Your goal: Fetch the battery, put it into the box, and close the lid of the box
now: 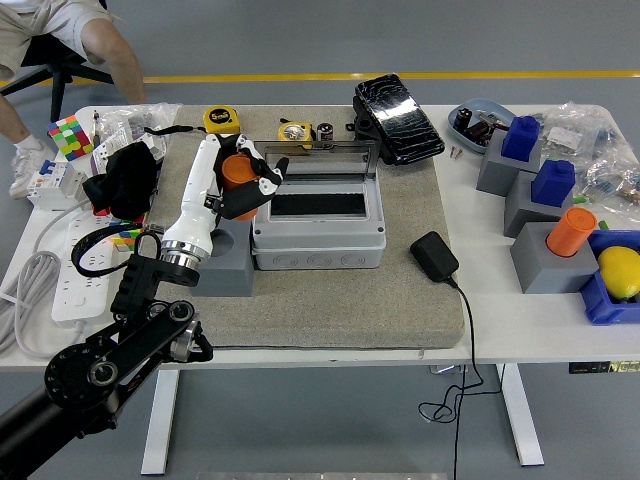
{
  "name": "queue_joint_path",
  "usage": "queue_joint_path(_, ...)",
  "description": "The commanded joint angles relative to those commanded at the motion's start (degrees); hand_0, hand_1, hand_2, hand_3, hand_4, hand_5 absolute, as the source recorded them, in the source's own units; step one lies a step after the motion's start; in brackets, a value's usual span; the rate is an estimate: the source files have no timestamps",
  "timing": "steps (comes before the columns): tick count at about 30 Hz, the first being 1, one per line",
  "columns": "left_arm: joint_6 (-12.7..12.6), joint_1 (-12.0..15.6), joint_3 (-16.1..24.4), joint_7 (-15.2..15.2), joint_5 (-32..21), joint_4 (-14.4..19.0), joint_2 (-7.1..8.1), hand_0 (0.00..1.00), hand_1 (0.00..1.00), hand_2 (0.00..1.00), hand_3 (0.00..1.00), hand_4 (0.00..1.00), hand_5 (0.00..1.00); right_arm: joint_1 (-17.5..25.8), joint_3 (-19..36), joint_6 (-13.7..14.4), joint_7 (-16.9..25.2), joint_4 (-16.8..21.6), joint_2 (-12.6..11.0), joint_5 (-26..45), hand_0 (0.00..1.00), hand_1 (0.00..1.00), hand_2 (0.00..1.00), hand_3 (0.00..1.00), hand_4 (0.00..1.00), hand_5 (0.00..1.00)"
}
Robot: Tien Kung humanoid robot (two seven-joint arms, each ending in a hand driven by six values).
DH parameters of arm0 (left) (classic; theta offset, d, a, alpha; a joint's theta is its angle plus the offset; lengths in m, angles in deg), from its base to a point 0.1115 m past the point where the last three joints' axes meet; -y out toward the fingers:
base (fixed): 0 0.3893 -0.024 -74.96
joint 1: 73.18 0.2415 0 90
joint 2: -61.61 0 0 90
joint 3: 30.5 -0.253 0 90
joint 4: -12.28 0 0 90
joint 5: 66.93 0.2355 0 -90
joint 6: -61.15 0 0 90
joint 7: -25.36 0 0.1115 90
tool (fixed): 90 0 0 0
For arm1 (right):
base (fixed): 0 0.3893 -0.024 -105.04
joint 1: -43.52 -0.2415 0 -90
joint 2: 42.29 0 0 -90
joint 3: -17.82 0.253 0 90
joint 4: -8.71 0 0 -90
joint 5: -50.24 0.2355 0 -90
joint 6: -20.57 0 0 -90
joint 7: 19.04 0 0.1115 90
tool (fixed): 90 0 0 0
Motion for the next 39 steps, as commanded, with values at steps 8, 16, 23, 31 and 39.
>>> queue_joint_path(8,4.16,-10.74,-12.68,17.91,18.34,-4.06,-0.46,0.154,0.122,0.155,0.201,0.331,0.002,-0.34,-0.37,0.05,-0.01,0.0,0.13,0.1,0.634,0.645,0.664,0.573,0.989,0.542)
queue_joint_path(16,5.47,-17.18,-18.78,25.65,29.6,-11.99,-4.2,0.168,0.136,0.165,0.212,0.493,0.002,-0.65,-1.39,0.03,-0.08,-0.12,-0.03,0.51,0.634,0.645,0.664,0.573,0.989,0.543)
queue_joint_path(23,4.4,-20.07,-19.83,24.69,27.86,-16.49,-6.64,0.184,0.143,0.168,0.224,0.58,0.002,-0.76,-2.01,0.02,-0.11,-0.13,-0.21,0.61,0.633,0.646,0.664,0.573,0.99,0.542)
queue_joint_path(31,2.04,-20.38,-19.21,22.3,26.44,-17.01,-7.5,0.439,0.42,0.453,0.557,0.882,0.002,-0.93,-2.17,-0.1,-0.09,-0.09,-0.02,0.57,0.634,0.646,0.664,0.573,0.99,0.543)
queue_joint_path(39,2.5,-20.44,-20.44,21.95,26.19,-17.77,-7.63,0.491,0.456,0.483,0.593,0.896,0.002,-0.88,-2.19,-0.07,-0.11,-0.11,-0.16,0.64,0.634,0.646,0.664,0.573,0.99,0.542)
